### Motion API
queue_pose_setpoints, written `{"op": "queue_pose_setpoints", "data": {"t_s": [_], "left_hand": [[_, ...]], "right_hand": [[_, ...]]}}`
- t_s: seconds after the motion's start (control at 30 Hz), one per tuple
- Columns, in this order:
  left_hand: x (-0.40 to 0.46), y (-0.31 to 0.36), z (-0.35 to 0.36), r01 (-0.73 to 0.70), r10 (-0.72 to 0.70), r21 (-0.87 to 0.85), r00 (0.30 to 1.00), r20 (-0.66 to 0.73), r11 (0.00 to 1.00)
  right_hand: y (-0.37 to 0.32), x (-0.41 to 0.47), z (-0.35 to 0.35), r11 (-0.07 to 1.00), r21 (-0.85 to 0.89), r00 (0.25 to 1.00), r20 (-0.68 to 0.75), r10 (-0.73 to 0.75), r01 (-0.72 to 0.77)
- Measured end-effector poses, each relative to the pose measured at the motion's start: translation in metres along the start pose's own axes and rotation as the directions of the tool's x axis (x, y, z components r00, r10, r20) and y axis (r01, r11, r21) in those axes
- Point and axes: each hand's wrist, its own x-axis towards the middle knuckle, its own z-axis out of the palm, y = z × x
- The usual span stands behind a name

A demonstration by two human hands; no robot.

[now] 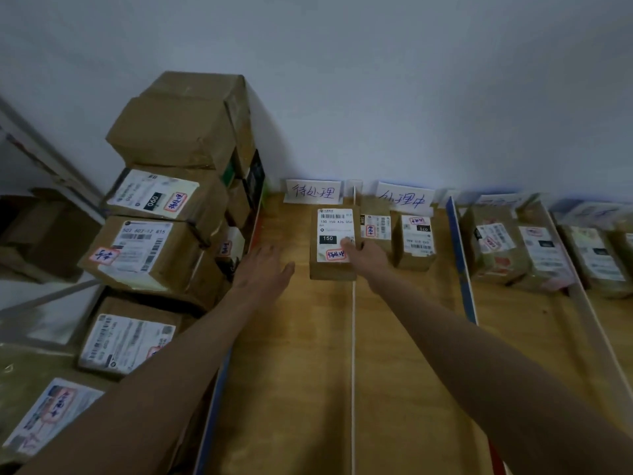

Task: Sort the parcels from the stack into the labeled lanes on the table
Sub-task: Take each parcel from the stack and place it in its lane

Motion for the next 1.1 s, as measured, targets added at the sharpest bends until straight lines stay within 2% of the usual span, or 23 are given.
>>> {"op": "queue_pose_setpoints", "data": {"t_s": [0.37,0.57,0.73,0.93,1.1], "left_hand": [[0.065,-0.022,0.057,0.009,-0.008,-0.020,1.000,0.020,1.000],[0.071,-0.031,0.072,0.006,-0.005,-0.027,0.999,0.036,1.000],[0.076,-0.032,0.071,0.008,-0.006,-0.034,0.998,0.060,0.999],[0.066,-0.019,0.050,-0.001,0.001,0.000,0.999,0.046,1.000],[0.041,-0.003,0.019,-0.020,0.020,0.037,1.000,0.000,0.999]], "right_hand": [[-0.002,0.117,0.046,0.970,-0.245,0.999,-0.033,-0.010,0.001],[-0.001,0.133,0.059,0.911,-0.412,0.998,-0.069,0.008,-0.036],[0.000,0.128,0.058,0.902,-0.431,0.996,-0.086,-0.001,-0.036],[-0.007,0.088,0.028,0.884,-0.463,0.985,-0.113,-0.134,0.067],[-0.006,0.033,-0.009,0.799,-0.567,0.951,-0.083,-0.298,0.201]]}}
